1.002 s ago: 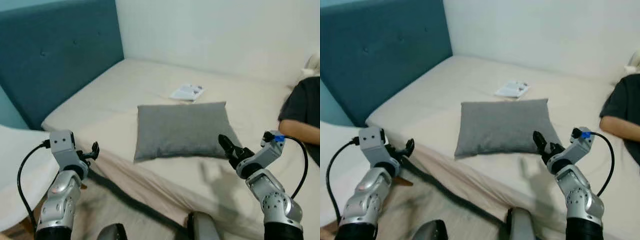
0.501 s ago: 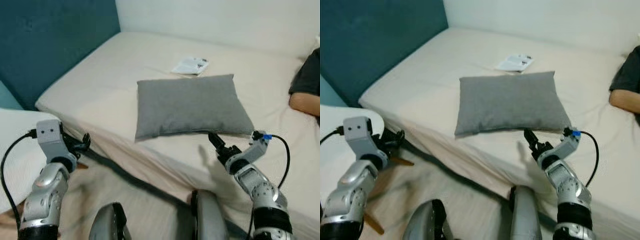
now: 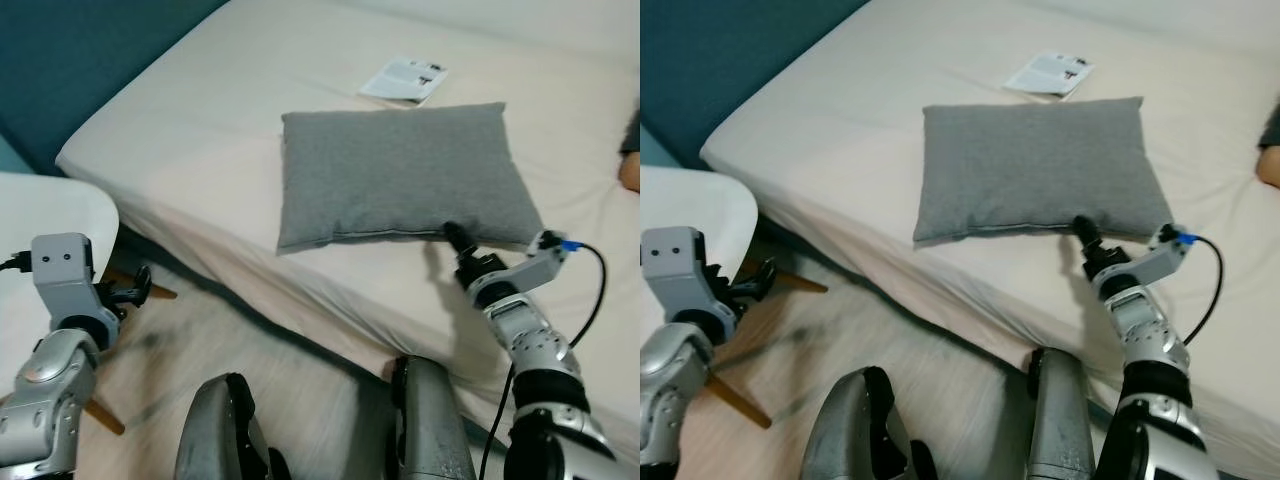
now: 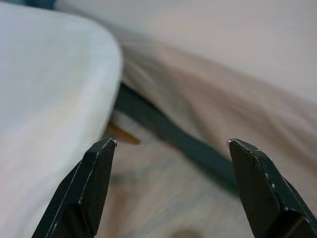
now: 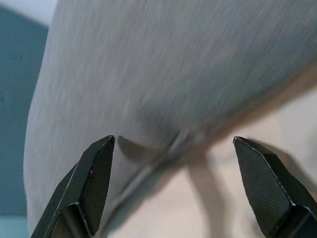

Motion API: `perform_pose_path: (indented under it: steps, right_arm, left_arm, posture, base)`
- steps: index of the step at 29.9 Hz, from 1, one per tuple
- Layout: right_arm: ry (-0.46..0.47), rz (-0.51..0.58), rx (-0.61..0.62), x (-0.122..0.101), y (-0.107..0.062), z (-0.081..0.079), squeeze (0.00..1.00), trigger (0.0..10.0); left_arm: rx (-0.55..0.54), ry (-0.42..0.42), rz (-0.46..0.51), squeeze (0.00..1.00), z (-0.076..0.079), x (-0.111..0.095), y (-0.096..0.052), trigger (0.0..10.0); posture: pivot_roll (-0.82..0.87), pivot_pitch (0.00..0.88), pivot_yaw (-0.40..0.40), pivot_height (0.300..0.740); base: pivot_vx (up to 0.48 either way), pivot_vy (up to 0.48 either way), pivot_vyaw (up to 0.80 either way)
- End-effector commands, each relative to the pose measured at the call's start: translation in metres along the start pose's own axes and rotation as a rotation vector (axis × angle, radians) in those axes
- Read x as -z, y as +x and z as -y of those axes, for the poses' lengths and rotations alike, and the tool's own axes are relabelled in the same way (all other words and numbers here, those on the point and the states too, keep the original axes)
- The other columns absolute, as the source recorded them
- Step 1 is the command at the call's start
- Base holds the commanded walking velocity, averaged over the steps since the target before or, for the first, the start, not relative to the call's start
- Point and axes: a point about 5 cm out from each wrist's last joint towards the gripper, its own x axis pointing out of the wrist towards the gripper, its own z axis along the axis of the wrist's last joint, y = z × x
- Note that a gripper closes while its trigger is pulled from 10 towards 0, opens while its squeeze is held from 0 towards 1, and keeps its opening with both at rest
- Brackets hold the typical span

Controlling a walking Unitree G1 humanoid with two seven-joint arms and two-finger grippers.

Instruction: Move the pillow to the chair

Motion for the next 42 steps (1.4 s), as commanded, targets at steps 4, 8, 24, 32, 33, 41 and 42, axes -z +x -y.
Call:
perform_pose_path:
  steps: [4,8,24,32,33,41,42]
  right_arm:
    - [0.038,0.087,-0.04,-0.019,0.006,-0.003,0.0,10.0]
    - [0.044,0.101,-0.046,-0.024,0.01,-0.007,0.0,10.0]
    - [-0.005,0.117,-0.025,-0.035,0.031,-0.033,0.0,0.0]
    - [-0.156,0.057,-0.11,-0.029,0.04,-0.054,0.0,0.0]
    - [-0.2,0.045,-0.137,-0.026,0.041,-0.059,0.0,0.0]
    - [-0.354,-0.013,-0.503,-0.011,0.032,-0.127,0.0,0.0]
    - [-0.354,-0.013,-0.503,-0.011,0.032,-0.127,0.0,0.0]
  left_arm:
    - [-0.018,0.032,-0.011,0.0,-0.011,-0.008,-0.009,10.0]
    - [-0.021,0.038,-0.015,0.0,-0.014,-0.01,-0.01,10.0]
    - [-0.024,0.035,-0.008,0.0,-0.013,-0.018,-0.011,10.0]
    - [-0.003,-0.026,0.016,0.0,0.001,-0.024,-0.007,10.0]
    - [0.005,-0.038,0.018,0.0,0.005,-0.024,-0.005,10.0]
    - [0.041,-0.151,0.024,0.0,0.034,-0.023,0.017,10.0]
    - [0.041,-0.151,0.024,0.0,0.034,-0.023,0.017,10.0]
  posture:
    - [0.14,0.422,0.087,0.467]
    - [0.14,0.425,0.089,0.467]
    - [0.15,0.415,0.075,0.467]
    - [0.13,0.4,0.066,0.467]
    - [0.12,0.392,0.063,0.467]
    - [0.03,0.317,0.04,0.467]
    - [0.03,0.317,0.04,0.467]
  base:
    - [0.0,0.0,0.0]
    - [0.0,0.0,0.0]
    - [0.0,0.0,0.0]
    - [0.0,0.0,0.0]
    - [0.0,0.0,0.0]
    - [0.0,0.0,0.0]
    - [0.0,0.0,0.0]
